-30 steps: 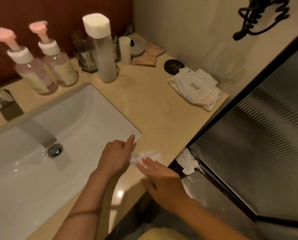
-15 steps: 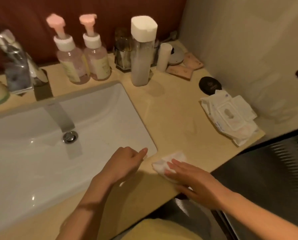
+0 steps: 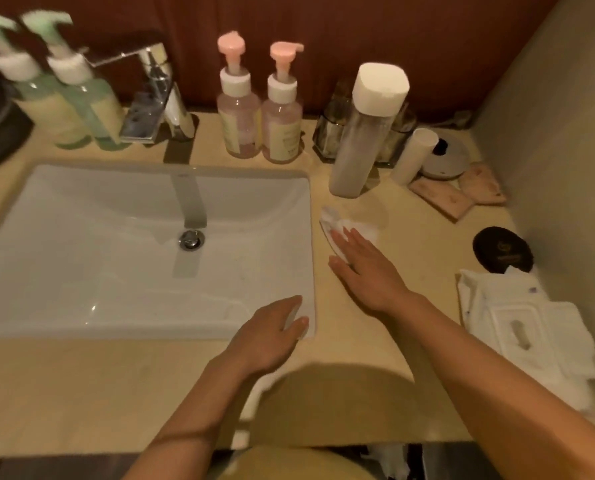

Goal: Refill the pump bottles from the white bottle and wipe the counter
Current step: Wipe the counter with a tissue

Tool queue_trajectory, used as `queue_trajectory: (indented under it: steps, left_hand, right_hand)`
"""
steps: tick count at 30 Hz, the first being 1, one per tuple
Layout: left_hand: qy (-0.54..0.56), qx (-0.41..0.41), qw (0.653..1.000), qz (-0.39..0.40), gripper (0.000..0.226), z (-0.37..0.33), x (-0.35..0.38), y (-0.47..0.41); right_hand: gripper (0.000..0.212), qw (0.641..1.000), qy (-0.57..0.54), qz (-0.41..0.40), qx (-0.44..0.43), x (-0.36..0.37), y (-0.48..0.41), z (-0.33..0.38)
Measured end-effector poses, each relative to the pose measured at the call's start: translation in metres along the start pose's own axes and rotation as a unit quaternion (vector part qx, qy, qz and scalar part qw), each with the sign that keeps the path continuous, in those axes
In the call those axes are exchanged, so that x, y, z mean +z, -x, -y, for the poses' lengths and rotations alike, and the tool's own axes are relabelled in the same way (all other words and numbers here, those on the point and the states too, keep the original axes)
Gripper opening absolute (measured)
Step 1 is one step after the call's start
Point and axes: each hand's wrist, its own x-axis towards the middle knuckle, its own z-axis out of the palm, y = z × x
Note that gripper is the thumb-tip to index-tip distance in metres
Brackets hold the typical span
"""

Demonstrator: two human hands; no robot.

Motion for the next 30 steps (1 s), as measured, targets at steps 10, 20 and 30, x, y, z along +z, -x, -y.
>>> queue_trajectory:
  steps: [10,20,30]
  left_hand:
    - [-0.059,-0.066,0.995,0.044,0.059,-0.001,0.003,-0.008]
    - [-0.064,-0.030,0.994,0.083,0.062,-0.002,0.001,-0.011]
    - [-0.106,-0.037,0.984,0.135,0.072,0.014,0.002,-0.025]
  right_hand:
    - [0.065,0.999,-0.048,-0.016,-0.022,0.044,0.073,0.036]
    - [0.058,0.997,0.043,-0.035,-0.046,0.035,0.098,0.038]
    - [0.070,0.988,0.047,0.044,0.139,0.002,-0.014,0.026]
